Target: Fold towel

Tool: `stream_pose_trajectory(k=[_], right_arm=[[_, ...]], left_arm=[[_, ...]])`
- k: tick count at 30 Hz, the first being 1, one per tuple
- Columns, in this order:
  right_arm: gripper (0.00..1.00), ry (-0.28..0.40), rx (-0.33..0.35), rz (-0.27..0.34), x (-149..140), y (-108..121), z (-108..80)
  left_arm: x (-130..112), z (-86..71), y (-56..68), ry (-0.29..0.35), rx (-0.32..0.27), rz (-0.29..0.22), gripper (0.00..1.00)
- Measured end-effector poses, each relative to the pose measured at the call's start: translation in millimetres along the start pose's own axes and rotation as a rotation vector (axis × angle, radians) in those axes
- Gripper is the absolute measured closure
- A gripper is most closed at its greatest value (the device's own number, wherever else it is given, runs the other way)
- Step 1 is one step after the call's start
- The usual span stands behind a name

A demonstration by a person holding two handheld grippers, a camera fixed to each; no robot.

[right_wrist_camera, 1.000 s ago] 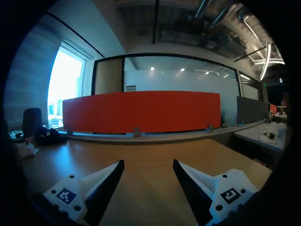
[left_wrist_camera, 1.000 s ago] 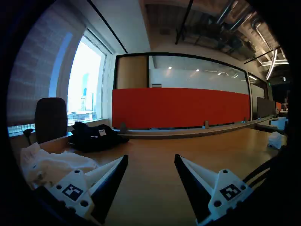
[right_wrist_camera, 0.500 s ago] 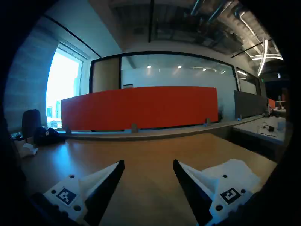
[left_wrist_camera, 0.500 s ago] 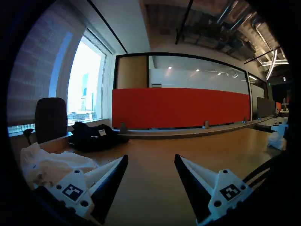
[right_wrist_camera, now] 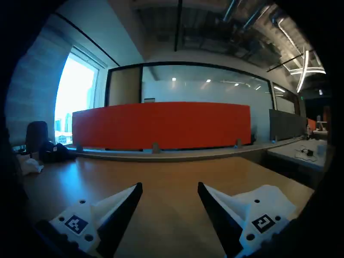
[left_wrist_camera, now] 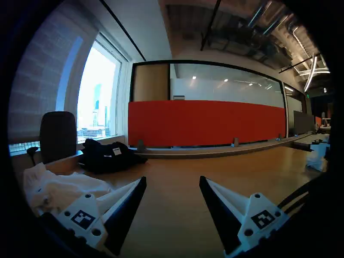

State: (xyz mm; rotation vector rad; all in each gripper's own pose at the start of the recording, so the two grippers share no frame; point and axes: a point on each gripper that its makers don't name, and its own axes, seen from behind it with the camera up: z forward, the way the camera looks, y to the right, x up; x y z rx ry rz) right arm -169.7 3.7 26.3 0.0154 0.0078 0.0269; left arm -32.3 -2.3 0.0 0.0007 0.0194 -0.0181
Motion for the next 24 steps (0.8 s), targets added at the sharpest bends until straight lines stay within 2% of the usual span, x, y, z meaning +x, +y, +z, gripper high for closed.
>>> stream_pose_trajectory(k=[8, 24], right_arm=[[0.0, 0.015, 0.002, -0.018, 1.8, -3.9, -2.2], [0.0, 0.029, 0.012, -0.017, 7.2, -7.3, -7.9]], left_arm=[[0.4, 0.1, -0.5, 0.0, 0.0, 0.0, 0.09], [-0.2, 0.0, -0.3, 0.0, 0.0, 0.0, 0.09]])
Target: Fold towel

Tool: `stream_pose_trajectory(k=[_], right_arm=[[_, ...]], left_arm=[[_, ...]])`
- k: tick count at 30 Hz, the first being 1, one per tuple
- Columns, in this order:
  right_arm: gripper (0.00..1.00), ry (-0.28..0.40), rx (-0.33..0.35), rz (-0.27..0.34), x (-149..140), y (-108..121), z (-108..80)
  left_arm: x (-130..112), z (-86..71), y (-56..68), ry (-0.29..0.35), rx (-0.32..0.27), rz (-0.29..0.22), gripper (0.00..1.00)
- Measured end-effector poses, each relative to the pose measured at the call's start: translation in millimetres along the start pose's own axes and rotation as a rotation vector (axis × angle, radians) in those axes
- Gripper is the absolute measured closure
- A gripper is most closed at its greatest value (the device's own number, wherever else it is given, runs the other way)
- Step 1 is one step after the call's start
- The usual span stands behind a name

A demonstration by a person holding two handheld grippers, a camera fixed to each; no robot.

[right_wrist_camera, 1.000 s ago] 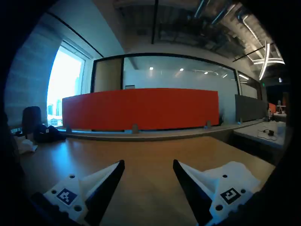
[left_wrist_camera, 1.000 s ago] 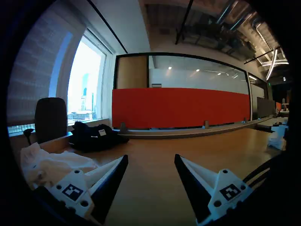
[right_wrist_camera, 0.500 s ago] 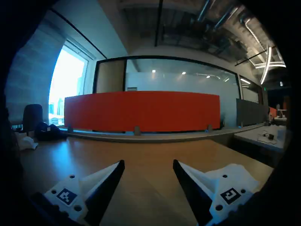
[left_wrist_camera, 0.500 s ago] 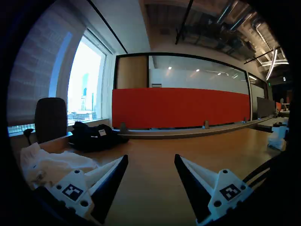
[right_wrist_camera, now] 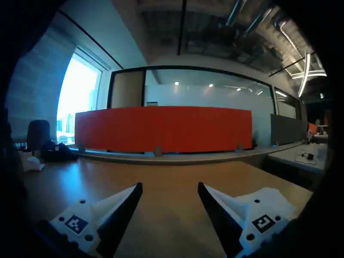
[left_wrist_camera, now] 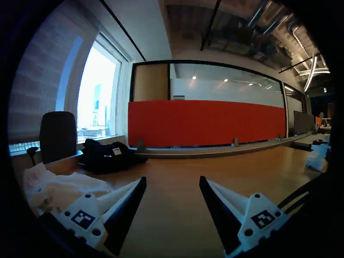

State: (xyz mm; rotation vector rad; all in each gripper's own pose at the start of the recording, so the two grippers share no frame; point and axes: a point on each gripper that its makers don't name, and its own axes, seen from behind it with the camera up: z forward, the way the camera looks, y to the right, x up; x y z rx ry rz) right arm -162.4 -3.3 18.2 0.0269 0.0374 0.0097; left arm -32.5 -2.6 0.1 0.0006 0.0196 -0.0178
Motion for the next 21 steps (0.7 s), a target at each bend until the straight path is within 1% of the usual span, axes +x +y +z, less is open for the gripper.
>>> stream_pose_trajectory(k=[11, 18, 21], right_arm=[[0.0, 0.0, -0.023, 0.0, 0.5, 4.5, 1.7], [0.0, 0.0, -0.024, 0.0, -0.4, 4.4, 1.0], [0.0, 0.0, -0.024, 0.0, -0.3, 4.0, 1.1]], left_arm=[[-0.5, 0.3, 0.1, 0.0, 0.0, 0.0, 0.09], [-0.3, -0.1, 0.2, 0.0, 0.0, 0.001, 0.09], [0.1, -0.2, 0.3, 0.0, 0.0, 0.002, 0.04]])
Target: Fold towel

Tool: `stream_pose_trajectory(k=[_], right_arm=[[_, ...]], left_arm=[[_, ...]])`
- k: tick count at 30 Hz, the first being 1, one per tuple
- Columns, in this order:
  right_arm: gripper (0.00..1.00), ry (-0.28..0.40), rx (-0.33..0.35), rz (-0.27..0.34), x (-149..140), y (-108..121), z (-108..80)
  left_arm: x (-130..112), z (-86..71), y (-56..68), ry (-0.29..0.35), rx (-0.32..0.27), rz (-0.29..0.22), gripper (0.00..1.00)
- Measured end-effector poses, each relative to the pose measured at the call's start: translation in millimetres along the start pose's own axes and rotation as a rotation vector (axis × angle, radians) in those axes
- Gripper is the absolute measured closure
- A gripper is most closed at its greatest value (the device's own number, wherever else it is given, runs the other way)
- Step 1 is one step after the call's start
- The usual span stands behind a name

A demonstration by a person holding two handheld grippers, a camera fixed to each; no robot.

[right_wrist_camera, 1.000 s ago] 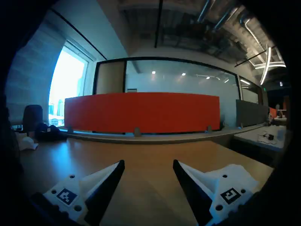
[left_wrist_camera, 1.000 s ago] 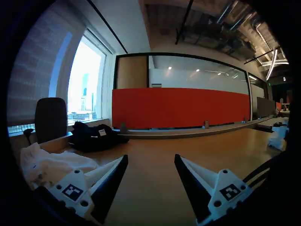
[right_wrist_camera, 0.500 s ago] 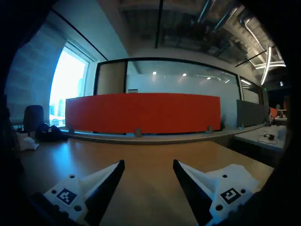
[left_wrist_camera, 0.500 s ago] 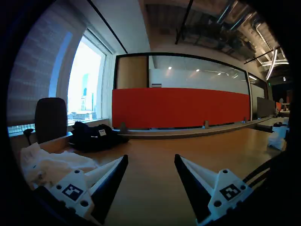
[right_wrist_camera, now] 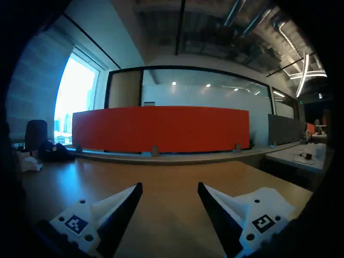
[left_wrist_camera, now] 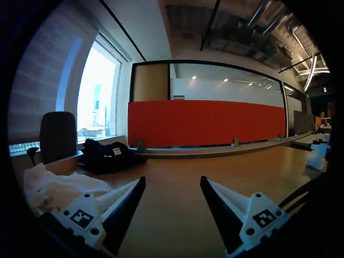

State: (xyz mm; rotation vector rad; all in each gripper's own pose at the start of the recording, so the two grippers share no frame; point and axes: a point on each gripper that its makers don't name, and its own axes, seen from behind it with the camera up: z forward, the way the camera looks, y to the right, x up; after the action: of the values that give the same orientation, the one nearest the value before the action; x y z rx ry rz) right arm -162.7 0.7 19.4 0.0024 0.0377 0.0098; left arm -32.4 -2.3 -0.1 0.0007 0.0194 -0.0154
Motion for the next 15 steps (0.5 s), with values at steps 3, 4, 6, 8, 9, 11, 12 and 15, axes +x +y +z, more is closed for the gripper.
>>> stream_pose_trajectory(k=[3, 4, 6, 8, 9, 11, 12, 15], right_arm=[[0.0, 0.0, 0.0, 0.0, 0.3, -0.1, 0.1], [0.0, 0.0, 0.0, 0.0, 0.5, -0.1, 0.1], [0.0, 0.0, 0.0, 0.0, 0.6, 0.1, 0.2], [0.0, 0.0, 0.0, 0.0, 0.6, 0.4, 0.3], [0.0, 0.0, 0.0, 0.0, 0.4, 0.6, 0.3], [0.0, 0.0, 0.0, 0.0, 0.1, 0.8, 0.3], [0.0, 0.0, 0.0, 0.0, 0.0, 0.8, 0.4], [0.0, 0.0, 0.0, 0.0, -0.4, 0.8, 0.4]], left_arm=[[0.1, 0.1, 0.2, 0.0, 0.0, 0.001, 0.02], [0.1, 0.1, 0.1, 0.0, 0.0, 0.001, 0.02], [0.2, 0.1, 0.1, -0.001, 0.0, 0.001, 0.02], [0.5, 0.0, 0.2, 0.0, 0.0, 0.001, 0.02], [0.6, -0.1, 0.1, 0.0, 0.0, 0.001, 0.02], [0.6, -0.3, -0.1, -0.001, 0.0, 0.001, 0.02], [0.7, -0.4, 0.0, -0.001, 0.0, 0.001, 0.02], [1.0, -0.4, 0.1, -0.001, 0.0, 0.001, 0.02]])
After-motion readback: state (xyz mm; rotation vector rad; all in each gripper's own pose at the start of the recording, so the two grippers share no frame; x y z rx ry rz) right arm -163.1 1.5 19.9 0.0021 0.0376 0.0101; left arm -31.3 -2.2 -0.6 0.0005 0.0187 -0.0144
